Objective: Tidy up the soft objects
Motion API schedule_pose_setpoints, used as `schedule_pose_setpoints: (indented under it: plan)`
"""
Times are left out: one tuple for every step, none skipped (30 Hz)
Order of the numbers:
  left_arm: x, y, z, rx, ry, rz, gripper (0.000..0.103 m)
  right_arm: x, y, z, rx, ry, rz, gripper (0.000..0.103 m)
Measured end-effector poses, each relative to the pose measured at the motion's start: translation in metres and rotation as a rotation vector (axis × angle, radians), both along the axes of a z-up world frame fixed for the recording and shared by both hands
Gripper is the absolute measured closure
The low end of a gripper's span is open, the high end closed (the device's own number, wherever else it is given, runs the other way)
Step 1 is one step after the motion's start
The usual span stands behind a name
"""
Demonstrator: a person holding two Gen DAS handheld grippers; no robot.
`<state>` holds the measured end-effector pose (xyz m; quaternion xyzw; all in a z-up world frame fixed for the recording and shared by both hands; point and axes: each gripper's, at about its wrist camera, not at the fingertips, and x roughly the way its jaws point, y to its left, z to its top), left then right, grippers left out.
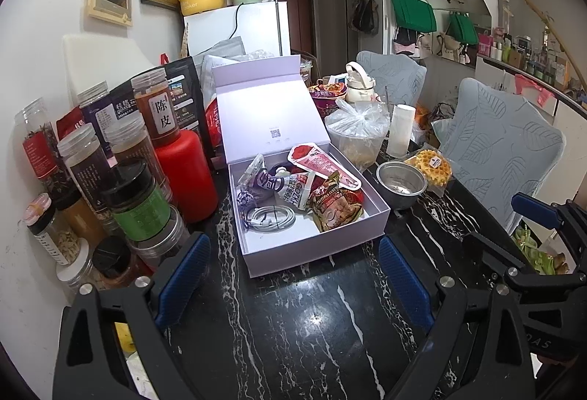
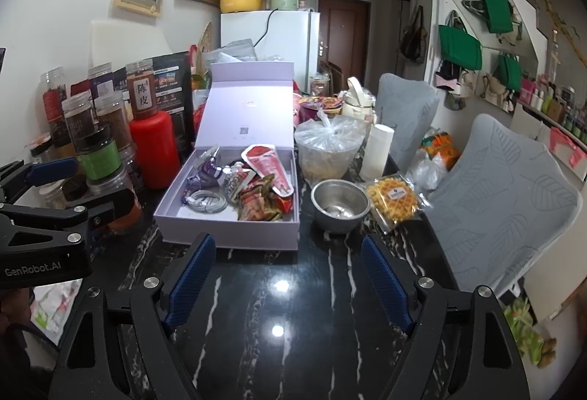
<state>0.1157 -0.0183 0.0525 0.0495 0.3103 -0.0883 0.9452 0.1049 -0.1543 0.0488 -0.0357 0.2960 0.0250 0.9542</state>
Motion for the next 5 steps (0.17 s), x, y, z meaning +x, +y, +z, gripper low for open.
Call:
schedule_pose_setpoints:
  plan:
    - [0.0011, 0.0001, -0.0005, 0.0, 0.003, 0.001, 0.008, 0.0009, 0.0001, -0.0006, -0.001, 0.001, 0.001, 0.02]
    - [0.0018, 0.0001, -0.0011, 0.0, 0.005, 0.002, 0.008, 0.0009, 0.0002, -0.0007, -0.001, 0.002, 0.0, 0.02]
    - [0.0028, 0.0002, -0.0018, 0.001, 0.006, 0.003, 0.008, 0.0018, 0.0, -0.0011, -0.001, 0.004, 0.0, 0.02]
    - [0.0034, -0.0004, -0.0025, 0.002, 0.009, 0.003, 0.008, 0.0029, 0.0002, -0.0016, -0.001, 0.006, 0.001, 0.02]
    - [0.0046, -0.0004, -0.0033, 0.002, 0.013, 0.002, 0.008, 0.0038, 0.0, -0.0022, 0.0, 0.008, 0.001, 0.02]
